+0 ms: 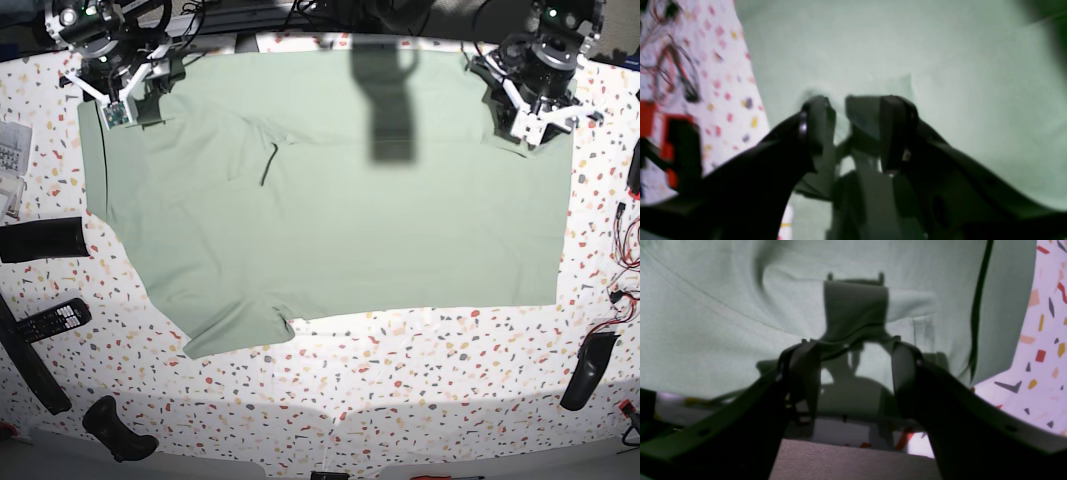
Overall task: Fold the T-shirt properly
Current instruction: 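Drag the shirt with both grippers to spread it flat across the table, then release the shirt and move the left gripper to the shirt's side edge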
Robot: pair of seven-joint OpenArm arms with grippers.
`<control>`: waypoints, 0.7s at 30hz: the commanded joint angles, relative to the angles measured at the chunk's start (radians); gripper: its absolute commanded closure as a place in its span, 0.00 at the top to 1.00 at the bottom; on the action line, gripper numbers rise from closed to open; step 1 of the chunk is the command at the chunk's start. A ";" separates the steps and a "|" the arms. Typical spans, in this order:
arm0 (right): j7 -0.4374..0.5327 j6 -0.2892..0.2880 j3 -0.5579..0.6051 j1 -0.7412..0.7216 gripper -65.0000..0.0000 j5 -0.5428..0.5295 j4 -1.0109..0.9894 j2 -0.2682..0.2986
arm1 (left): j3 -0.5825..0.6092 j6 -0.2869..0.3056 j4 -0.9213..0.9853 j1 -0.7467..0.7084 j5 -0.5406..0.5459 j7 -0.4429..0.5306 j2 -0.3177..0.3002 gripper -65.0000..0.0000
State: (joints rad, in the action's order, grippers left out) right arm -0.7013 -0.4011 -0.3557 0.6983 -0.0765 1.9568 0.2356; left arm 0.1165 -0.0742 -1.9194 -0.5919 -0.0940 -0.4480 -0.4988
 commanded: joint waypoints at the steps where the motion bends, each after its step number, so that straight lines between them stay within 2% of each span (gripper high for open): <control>1: 0.016 -0.002 -0.007 0.003 0.50 -0.006 0.041 0.009 | -0.006 -0.013 -0.018 0.018 -0.024 0.022 -0.012 0.37; 5: 0.016 -0.002 -0.007 0.003 0.50 -0.005 0.131 0.009 | -0.006 -0.016 -0.018 0.113 -0.037 0.007 -0.012 0.37; 11: 0.055 -0.001 -0.007 -0.005 0.50 -0.006 0.264 0.009 | -0.006 -0.015 -0.016 0.335 -0.024 -0.030 -0.015 0.37; 17: 0.062 0.001 -0.007 -0.029 0.50 -0.006 0.289 0.008 | -0.006 0.004 0.051 0.556 0.002 0.037 -0.014 0.37; 19: 0.061 0.001 -0.007 -0.033 0.50 -0.010 0.289 0.008 | -0.006 0.022 0.116 0.623 0.037 0.052 -0.015 0.37; 21: 0.061 0.001 -0.007 -0.033 0.50 -0.013 0.289 0.008 | -0.006 0.066 0.203 0.693 0.082 0.053 -0.014 0.37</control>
State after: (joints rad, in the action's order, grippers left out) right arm -0.6628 -0.4015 -0.3565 0.6643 -0.0811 2.2257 0.2378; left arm 0.1177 0.0071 -1.6958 0.0834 -0.0055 -0.4202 -0.4988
